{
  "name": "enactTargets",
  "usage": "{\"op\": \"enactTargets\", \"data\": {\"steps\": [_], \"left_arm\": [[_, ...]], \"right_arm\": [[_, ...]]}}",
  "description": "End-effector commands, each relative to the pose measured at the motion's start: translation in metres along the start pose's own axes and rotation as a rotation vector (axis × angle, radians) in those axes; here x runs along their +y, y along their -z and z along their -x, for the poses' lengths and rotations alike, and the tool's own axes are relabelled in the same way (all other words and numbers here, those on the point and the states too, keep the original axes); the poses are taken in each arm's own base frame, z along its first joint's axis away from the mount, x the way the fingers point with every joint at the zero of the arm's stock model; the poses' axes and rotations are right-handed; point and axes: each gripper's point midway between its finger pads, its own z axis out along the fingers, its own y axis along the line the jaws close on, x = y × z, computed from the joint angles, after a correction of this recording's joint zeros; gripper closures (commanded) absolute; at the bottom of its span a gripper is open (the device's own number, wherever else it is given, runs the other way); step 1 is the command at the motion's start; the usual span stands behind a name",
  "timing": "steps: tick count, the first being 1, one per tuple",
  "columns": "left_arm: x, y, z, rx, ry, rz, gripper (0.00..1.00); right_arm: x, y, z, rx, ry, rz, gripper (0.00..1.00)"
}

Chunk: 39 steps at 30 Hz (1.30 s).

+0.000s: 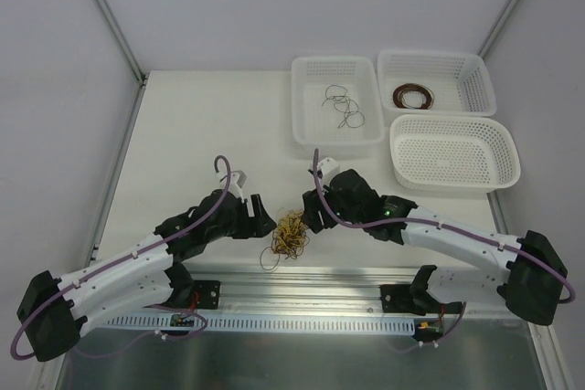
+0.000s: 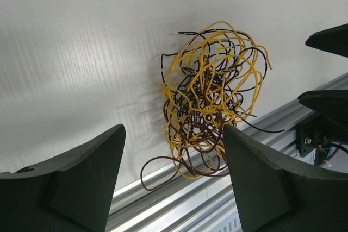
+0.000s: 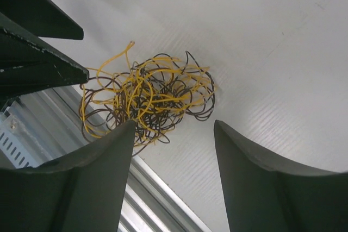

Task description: Untangle the cables

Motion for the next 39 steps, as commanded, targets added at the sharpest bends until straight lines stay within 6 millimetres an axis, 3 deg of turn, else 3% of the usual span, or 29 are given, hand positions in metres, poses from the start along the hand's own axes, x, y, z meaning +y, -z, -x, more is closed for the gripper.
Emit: {"op": "enactTargets", "data": {"steps": [1, 15, 17, 19, 24, 31, 39], "left_arm": [[-0.023, 0.0, 0.007, -0.039, 0.059, -0.103, 0.27], [-0.025, -0.014, -0.007, -0.001, 0.054, -0.123, 0.3], [-0.025, -0.015, -0.008, 0.001, 0.052, -0.125, 0.3], [-0.028, -0.015, -0.011, 0.016, 0.049, -0.144, 0.3], [-0.027, -0.018, -0.016, 0.038, 0.039, -0.144, 0.31], [-0.032, -0.022, -0.024, 0.077, 0.029, -0.172, 0.3], [-0.05, -0.023, -0.023, 0.086, 0.006, -0.251, 0.28]], "right_arm": [[0.02, -0.007, 0.038, -0.089, 0.019, 0.064, 0.38], [0.034, -0.044, 0.023, -0.014, 0.058, 0.143, 0.53], [0.037, -0.047, 0.021, -0.004, 0.06, 0.159, 0.58], [0.037, -0.049, 0.019, 0.004, 0.06, 0.161, 0.68], [0.042, -0.035, 0.035, -0.029, 0.063, 0.173, 0.99], [0.043, 0.004, 0.068, -0.115, 0.047, 0.141, 0.99], [0.045, 0.022, 0.075, -0.142, 0.02, 0.152, 1.0]]}}
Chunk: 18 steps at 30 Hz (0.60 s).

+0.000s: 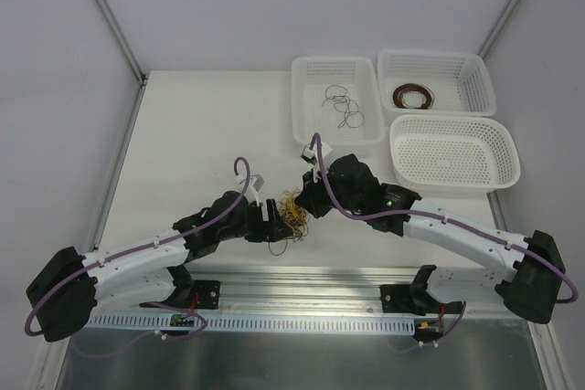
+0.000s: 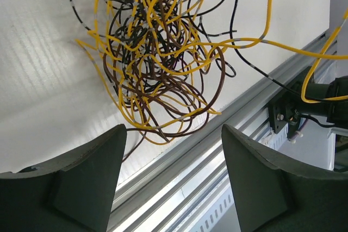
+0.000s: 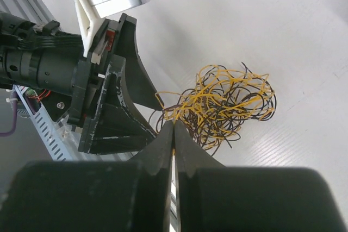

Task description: Untangle the cables

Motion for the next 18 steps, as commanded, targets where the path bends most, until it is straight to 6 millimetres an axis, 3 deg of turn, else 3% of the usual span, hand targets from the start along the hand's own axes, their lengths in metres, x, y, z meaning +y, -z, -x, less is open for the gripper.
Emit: {"op": "enactTargets", "data": {"steps": [1, 5, 12, 15, 18], "left_arm": [[-0.02, -0.004, 0.004, -0.014, -0.02, -0.085, 0.28], [-0.012, -0.014, 0.013, -0.076, 0.024, -0.041, 0.29], [0.016, -0.035, 0.025, -0.157, 0.101, 0.098, 0.41], [0.027, -0.043, 0.024, -0.159, 0.115, 0.151, 0.5], [0.045, -0.048, 0.02, -0.162, 0.139, 0.233, 0.7]], "right_arm": [[0.008, 0.01, 0.016, -0.045, -0.023, 0.01, 0.99], [0.011, 0.01, 0.016, -0.045, -0.043, 0.018, 0.99], [0.02, 0.013, 0.017, -0.048, -0.052, 0.04, 0.99], [0.024, 0.02, 0.02, -0.057, -0.055, 0.053, 0.99], [0.025, 0.034, 0.026, -0.073, -0.049, 0.054, 0.99]]}}
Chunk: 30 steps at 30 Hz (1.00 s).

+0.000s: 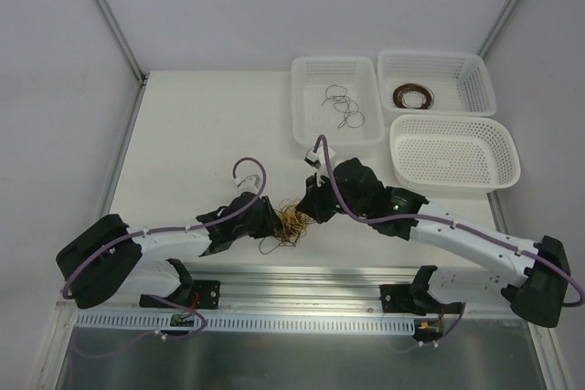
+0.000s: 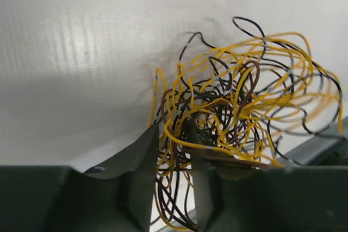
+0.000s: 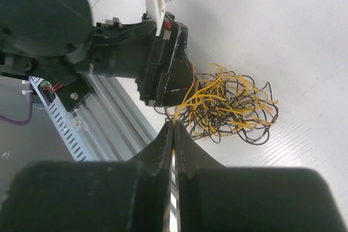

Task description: Untangle the cables

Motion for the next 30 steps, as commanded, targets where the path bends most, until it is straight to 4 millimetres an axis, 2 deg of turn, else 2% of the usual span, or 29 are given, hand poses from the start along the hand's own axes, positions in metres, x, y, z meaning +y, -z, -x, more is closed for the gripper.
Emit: {"op": "enactTargets", "data": {"steps": [1, 2, 4, 5, 6, 7, 8, 10, 12, 13, 14, 15, 16, 18, 20, 22, 25, 30], "left_arm": [[0.005, -0.008, 0.014, -0.08, 0.037, 0.064, 0.74], [0.01, -0.009, 0.015, -0.084, 0.036, 0.089, 0.83], [0.02, -0.009, 0.018, -0.097, 0.022, 0.15, 0.95], [0.023, -0.008, 0.019, -0.101, 0.014, 0.168, 1.0], [0.026, -0.007, 0.021, -0.107, 0.009, 0.187, 1.0], [0.032, -0.005, 0.026, -0.12, -0.001, 0.223, 1.0], [0.036, -0.003, 0.032, -0.134, 0.003, 0.242, 1.0], [0.046, 0.003, 0.039, -0.144, -0.005, 0.291, 1.0], [0.06, 0.009, 0.052, -0.162, 0.017, 0.348, 1.0], [0.063, 0.013, 0.06, -0.173, 0.019, 0.36, 1.0], [0.073, 0.019, 0.062, -0.167, 0.022, 0.4, 1.0], [0.083, 0.024, 0.072, -0.188, 0.046, 0.429, 1.0], [0.088, 0.029, 0.079, -0.204, 0.049, 0.442, 1.0], [0.106, 0.041, 0.091, -0.229, 0.077, 0.505, 1.0], [0.111, 0.049, 0.101, -0.259, 0.075, 0.525, 1.0], [0.123, 0.061, 0.113, -0.293, 0.083, 0.58, 1.0], [0.14, 0.072, 0.123, -0.301, 0.118, 0.64, 1.0], [0.159, 0.084, 0.138, -0.319, 0.171, 0.693, 1.0]], "right_arm": [[0.016, 0.029, 0.035, -0.105, -0.001, 0.034, 0.99], [0.016, 0.037, 0.036, -0.093, 0.003, 0.023, 0.99], [0.014, 0.054, 0.043, -0.117, 0.015, 0.007, 0.99], [0.011, 0.061, 0.039, -0.102, 0.031, -0.013, 1.0], [0.014, 0.077, 0.049, -0.139, 0.042, -0.005, 0.99], [0.004, 0.086, 0.054, -0.167, 0.045, -0.061, 0.99], [-0.002, 0.096, 0.052, -0.161, 0.061, -0.093, 0.99], [-0.012, 0.124, 0.067, -0.233, 0.065, -0.166, 0.99], [-0.023, 0.143, 0.066, -0.236, 0.065, -0.232, 0.99], [-0.03, 0.163, 0.076, -0.29, 0.082, -0.28, 0.99], [-0.036, 0.173, 0.074, -0.287, 0.084, -0.312, 0.99], [-0.039, 0.183, 0.077, -0.312, 0.087, -0.332, 0.99], [-0.042, 0.202, 0.084, -0.365, 0.08, -0.355, 0.99], [-0.046, 0.219, 0.086, -0.395, 0.081, -0.377, 0.99], [-0.052, 0.244, 0.091, -0.453, 0.07, -0.414, 0.99], [-0.057, 0.26, 0.093, -0.489, 0.062, -0.444, 0.99], [-0.062, 0.288, 0.095, -0.557, 0.046, -0.464, 0.99], [-0.069, 0.332, 0.094, -0.657, 0.024, -0.494, 0.99]]}}
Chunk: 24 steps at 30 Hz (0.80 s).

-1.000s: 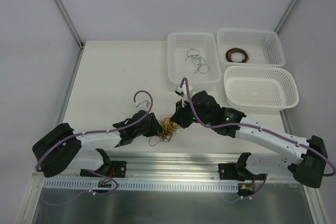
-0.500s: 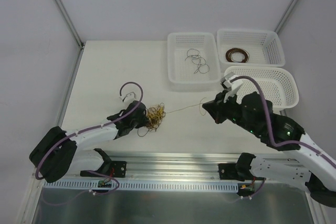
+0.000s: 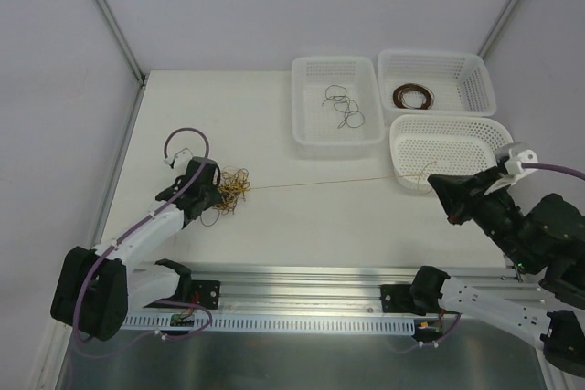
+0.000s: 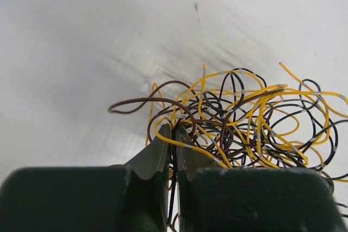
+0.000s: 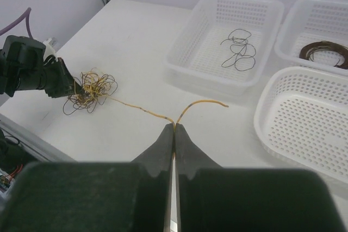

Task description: Untangle the cables

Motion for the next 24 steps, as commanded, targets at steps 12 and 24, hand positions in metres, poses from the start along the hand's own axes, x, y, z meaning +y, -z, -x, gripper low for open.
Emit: {"op": "enactTargets", "data": {"steps": [12, 24], "left_arm": [[0.083, -0.009, 0.064, -0.043, -0.007, 0.358, 0.97], [-0.005, 0.016, 0.025, 0.125, -0.164, -0.069, 1.0]], "right_arm": [[-0.057, 0.05, 0.027, -0.136, -0.011, -0.159, 1.0], [-0.004, -0.046, -0.108, 0.277, 0.078, -0.127, 0.7]]}}
